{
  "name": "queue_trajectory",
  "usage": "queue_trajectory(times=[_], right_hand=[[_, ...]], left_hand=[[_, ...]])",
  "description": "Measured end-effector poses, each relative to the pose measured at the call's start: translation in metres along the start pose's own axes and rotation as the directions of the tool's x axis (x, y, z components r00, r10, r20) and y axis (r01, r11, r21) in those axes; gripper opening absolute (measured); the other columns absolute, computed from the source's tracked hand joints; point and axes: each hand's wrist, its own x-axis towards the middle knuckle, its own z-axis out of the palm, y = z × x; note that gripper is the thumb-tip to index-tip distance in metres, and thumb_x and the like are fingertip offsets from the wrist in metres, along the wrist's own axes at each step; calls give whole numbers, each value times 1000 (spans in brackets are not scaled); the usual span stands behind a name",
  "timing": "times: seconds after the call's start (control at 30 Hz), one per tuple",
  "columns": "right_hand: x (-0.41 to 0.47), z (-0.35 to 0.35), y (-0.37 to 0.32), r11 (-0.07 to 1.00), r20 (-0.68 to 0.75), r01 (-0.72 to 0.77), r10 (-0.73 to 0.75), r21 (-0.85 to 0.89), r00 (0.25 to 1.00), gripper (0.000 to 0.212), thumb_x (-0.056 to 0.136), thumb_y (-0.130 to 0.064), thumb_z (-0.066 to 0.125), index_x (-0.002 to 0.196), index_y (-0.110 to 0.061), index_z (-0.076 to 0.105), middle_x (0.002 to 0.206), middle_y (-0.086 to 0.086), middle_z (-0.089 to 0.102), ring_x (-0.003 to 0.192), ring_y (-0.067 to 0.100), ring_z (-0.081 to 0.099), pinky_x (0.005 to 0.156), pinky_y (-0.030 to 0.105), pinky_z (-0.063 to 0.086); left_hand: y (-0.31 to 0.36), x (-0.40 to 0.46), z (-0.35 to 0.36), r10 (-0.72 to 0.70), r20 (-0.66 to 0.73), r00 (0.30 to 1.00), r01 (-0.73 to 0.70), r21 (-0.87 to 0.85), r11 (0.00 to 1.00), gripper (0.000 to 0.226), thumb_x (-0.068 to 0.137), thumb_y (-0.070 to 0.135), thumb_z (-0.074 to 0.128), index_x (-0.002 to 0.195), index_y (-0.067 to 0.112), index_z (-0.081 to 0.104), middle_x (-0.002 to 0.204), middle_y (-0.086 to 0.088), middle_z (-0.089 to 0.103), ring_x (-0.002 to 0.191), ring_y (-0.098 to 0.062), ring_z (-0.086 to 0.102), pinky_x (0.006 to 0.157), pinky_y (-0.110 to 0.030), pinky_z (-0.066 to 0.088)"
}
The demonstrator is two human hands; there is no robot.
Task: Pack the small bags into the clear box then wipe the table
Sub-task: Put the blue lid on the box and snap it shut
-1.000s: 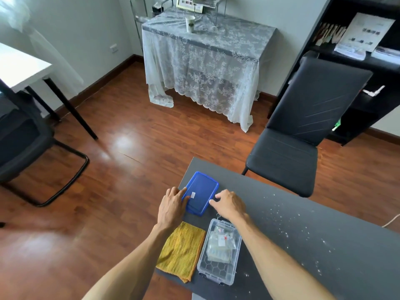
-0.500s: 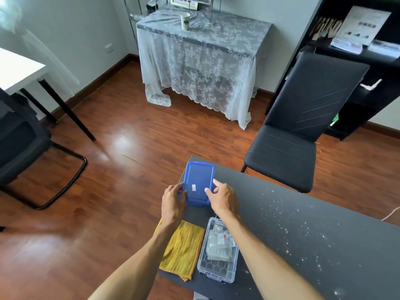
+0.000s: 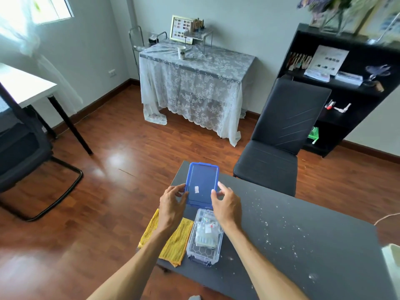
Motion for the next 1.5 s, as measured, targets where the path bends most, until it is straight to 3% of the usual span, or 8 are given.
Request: queue_trajectory(times=[0.13,0.33,0.6,0.87,1.1,1.27,1.37,1.5], right_hand=[[-41,-15,18,999,-30,-30,30,19,999,36,93,-31,67,127,-21,70,95,-2,77,93,28,71,80,38,54],[-96,-21,59,997,40,-83,83,0,996,22,91,-33,66,103,-15,73,79,-5,70,77,24,67,70,37,52],[-119,-20,77,994,100,-111,110,-2,989,25,92,-31,67,115,-24,74,79,-8,68,77,19,66,73,33,49],[-102,-17,83,994,141,-108,110,-16,984,27,93,-30,64,112,-13,71,69,-7,67,68,17,62,67,33,48],[-87,-15,88,990,218,-139,136,-1,966,37,96,-34,62,131,-28,66,74,-10,66,76,13,62,70,28,44],[-72,-17,96,977,236,-204,184,62,954,38,94,-43,62,128,-27,68,80,-8,68,81,12,66,79,32,53],[-47,-19,95,973,270,-226,207,40,940,51,93,-51,62,136,-26,59,94,-7,65,88,12,63,78,29,45],[-17,-14,87,979,354,-201,198,-30,914,61,90,-56,64,142,-27,52,102,-6,57,99,15,57,88,29,43]], left_hand=[[6,-41,-3,0,24,1000,0,3,1000,23,90,20,70,113,20,72,91,12,63,80,1,58,64,-9,44],[-6,-99,-2,-11,75,997,4,94,996,21,89,22,70,109,22,73,91,14,64,80,-1,59,64,-11,42],[-20,-130,-2,-87,122,989,67,160,985,23,89,25,70,112,23,73,88,19,62,80,0,57,65,-11,41],[-16,-113,-3,-71,199,977,20,248,968,27,91,29,68,117,24,70,89,17,63,79,-1,55,66,-19,44],[-14,-95,-4,-111,268,957,41,255,966,24,89,29,69,111,20,73,85,10,66,76,-5,59,67,-24,48],[-22,-84,-7,-24,347,938,-71,261,963,34,90,46,63,120,30,63,97,17,59,83,0,56,69,-20,47],[-28,-77,-7,68,410,909,-190,263,946,53,85,61,59,133,42,49,105,20,53,88,6,50,74,-17,42],[-31,-67,-7,169,494,853,-330,259,908,66,82,72,54,139,40,43,106,26,47,91,10,43,79,-16,42]])
